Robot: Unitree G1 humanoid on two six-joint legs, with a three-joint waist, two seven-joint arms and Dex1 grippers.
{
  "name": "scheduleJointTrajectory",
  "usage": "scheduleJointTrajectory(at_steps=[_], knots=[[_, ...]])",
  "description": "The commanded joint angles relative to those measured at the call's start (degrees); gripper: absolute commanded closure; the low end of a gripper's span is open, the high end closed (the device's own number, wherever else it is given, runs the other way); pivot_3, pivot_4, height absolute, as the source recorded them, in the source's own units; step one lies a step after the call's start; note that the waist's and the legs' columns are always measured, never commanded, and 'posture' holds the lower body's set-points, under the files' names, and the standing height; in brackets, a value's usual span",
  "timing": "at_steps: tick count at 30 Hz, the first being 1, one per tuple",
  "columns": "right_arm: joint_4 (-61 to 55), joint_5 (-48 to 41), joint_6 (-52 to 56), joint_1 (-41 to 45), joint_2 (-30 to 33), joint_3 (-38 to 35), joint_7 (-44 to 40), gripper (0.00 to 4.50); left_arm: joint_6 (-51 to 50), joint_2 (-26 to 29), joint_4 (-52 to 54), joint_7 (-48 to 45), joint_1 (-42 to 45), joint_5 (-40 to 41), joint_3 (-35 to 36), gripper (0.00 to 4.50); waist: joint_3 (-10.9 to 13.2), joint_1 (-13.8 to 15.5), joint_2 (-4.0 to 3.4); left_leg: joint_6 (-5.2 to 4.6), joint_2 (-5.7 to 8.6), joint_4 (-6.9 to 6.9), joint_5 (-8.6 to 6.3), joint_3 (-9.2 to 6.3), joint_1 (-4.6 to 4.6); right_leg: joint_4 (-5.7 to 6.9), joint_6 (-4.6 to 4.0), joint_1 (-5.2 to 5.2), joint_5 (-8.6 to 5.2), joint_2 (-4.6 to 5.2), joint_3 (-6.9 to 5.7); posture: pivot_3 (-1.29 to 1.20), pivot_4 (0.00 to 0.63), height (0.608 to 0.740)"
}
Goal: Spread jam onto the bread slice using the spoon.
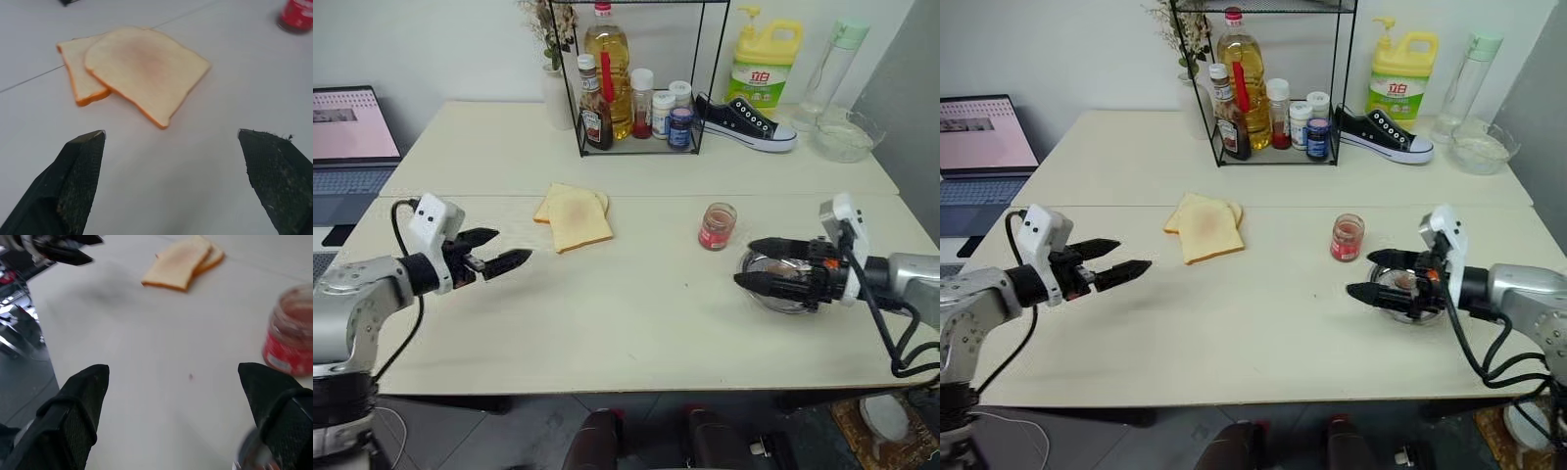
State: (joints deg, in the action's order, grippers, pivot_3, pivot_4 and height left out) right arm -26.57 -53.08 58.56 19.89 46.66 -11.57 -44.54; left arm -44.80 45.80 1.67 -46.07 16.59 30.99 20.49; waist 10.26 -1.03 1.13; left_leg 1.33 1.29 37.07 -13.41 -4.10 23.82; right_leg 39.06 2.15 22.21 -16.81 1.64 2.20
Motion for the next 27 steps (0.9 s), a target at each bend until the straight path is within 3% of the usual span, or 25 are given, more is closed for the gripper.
scheduleJointTrajectory(at_steps=[1,8,12,26,27], knots=[[-3.8,-0.5,-1.0,3.9,-3.9,4.9,2.5,0.02,-2.1,-4.1,-1.6,5.6,3.4,2.3,2.0,0.00,0.0,0.0,0.02,0.01,0.00,0.04,0.00,-0.04,0.05,0.00,0.00,0.02,0.00,0.00,0.01,0.00,0.150,0.740],[0.2,7.2,-6.1,11.9,-12.8,16.2,3.1,0.02,1.9,-12.3,-16.3,12.3,12.3,-2.0,-1.5,0.00,-0.1,0.1,0.12,0.03,0.06,0.06,0.02,-0.04,0.02,0.03,0.00,0.03,0.02,0.01,-0.04,0.00,0.150,0.740],[2.3,10.5,-8.4,13.5,-15.4,19.3,2.4,0.02,4.2,-14.1,-23.7,10.9,15.6,-3.7,-3.7,0.00,-0.1,-0.1,0.18,0.06,0.06,0.06,0.03,0.00,0.05,0.04,0.00,0.10,0.02,0.01,-0.05,0.00,0.150,0.740],[3.8,15.0,-10.7,12.8,-17.1,20.4,2.1,0.02,13.6,-17.8,-45.7,6.7,26.9,-7.5,-6.1,0.00,-0.1,0.0,0.22,0.10,0.11,0.07,0.06,-0.01,0.02,0.11,0.00,0.09,0.02,0.02,-0.13,0.00,0.150,0.740],[3.8,15.1,-10.7,12.7,-17.1,20.3,2.1,0.00,14.2,-17.9,-46.9,6.7,27.5,-7.6,-5.9,0.29,-0.1,0.0,0.22,0.10,0.11,0.07,0.06,-0.01,0.02,0.11,0.00,0.09,0.02,0.02,-0.14,0.00,0.150,0.740]])
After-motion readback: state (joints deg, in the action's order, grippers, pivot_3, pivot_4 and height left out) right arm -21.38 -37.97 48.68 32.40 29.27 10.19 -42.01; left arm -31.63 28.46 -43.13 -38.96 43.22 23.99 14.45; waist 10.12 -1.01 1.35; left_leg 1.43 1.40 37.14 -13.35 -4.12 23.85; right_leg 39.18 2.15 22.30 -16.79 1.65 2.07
